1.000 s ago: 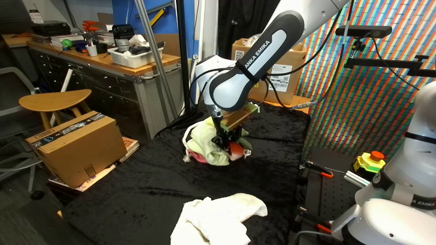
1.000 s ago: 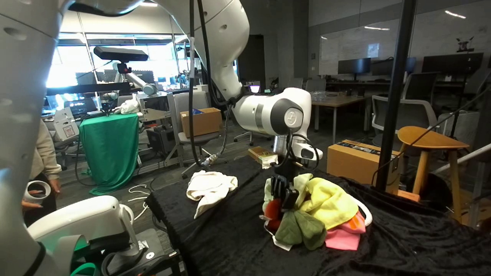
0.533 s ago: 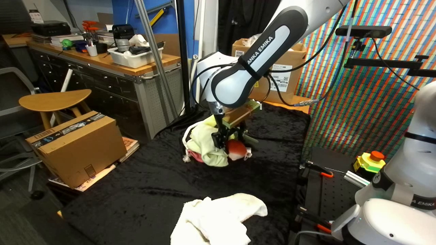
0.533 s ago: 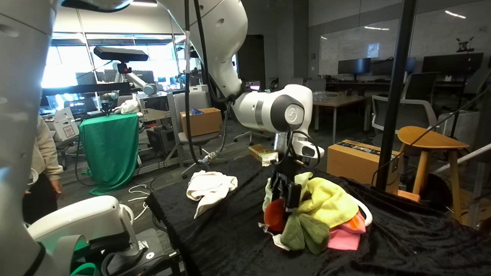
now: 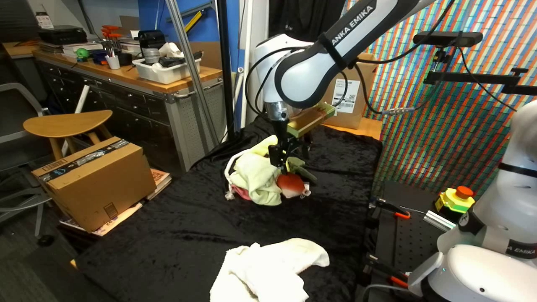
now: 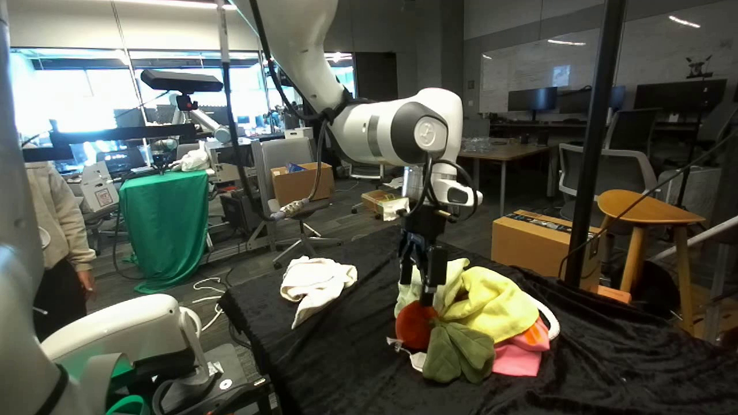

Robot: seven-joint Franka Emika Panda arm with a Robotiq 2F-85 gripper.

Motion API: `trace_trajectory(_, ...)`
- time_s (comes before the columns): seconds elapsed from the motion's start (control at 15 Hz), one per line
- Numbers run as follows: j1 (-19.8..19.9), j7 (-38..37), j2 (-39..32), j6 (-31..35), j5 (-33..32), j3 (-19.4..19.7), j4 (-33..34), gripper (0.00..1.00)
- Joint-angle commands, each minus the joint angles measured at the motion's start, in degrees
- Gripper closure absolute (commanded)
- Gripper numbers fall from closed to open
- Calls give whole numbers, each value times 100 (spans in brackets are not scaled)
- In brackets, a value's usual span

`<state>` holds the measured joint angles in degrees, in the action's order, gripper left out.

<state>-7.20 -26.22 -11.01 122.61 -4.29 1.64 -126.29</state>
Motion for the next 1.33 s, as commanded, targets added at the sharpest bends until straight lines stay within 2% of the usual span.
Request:
trace_trajectory(0.0, 53, 244, 722, -65, -59, -151, -439, 0)
trace_trajectory(0.2, 29, 352, 1033, 302, -4, -315, -667, 0)
trace_trajectory(0.33, 15, 698, 1205, 488, 222, -465, -817, 0)
trace_trajectory(0.73, -181, 2505, 1453, 568, 1505, -936, -1133, 0)
trace_trajectory(0.87, -287, 2856, 1430, 513, 1668, -1073, -1125, 0)
trace_trajectory(1.0, -405, 2799, 1369, 533, 1486, -1225, -1111, 0)
trace_trajectory(1.27, -635, 2143, 1149, 848, 623, -1536, -1081, 0)
